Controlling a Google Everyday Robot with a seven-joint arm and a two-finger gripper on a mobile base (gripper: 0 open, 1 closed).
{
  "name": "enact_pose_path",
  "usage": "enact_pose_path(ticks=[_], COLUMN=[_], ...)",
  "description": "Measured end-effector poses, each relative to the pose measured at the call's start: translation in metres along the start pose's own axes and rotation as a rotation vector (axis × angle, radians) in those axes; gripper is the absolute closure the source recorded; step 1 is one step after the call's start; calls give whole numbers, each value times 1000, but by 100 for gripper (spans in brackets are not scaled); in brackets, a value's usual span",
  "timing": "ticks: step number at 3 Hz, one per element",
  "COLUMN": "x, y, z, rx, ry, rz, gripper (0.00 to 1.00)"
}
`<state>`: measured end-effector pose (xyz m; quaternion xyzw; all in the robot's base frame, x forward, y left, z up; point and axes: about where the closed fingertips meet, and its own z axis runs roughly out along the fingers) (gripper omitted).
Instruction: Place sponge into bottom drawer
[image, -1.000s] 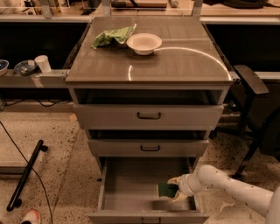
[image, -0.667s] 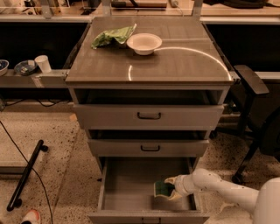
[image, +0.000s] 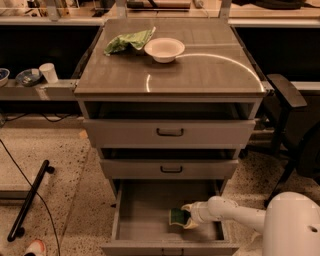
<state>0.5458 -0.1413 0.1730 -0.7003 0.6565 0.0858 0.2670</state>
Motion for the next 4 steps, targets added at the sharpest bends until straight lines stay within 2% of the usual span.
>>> enact_pose_path(ticks=[2,3,4], x=[-1,-1,-1], y=[0,0,0], z=[1,1,1], rx=[-1,-1,-1], ry=[-1,-1,-1], rz=[0,0,0], gripper=[8,0,0])
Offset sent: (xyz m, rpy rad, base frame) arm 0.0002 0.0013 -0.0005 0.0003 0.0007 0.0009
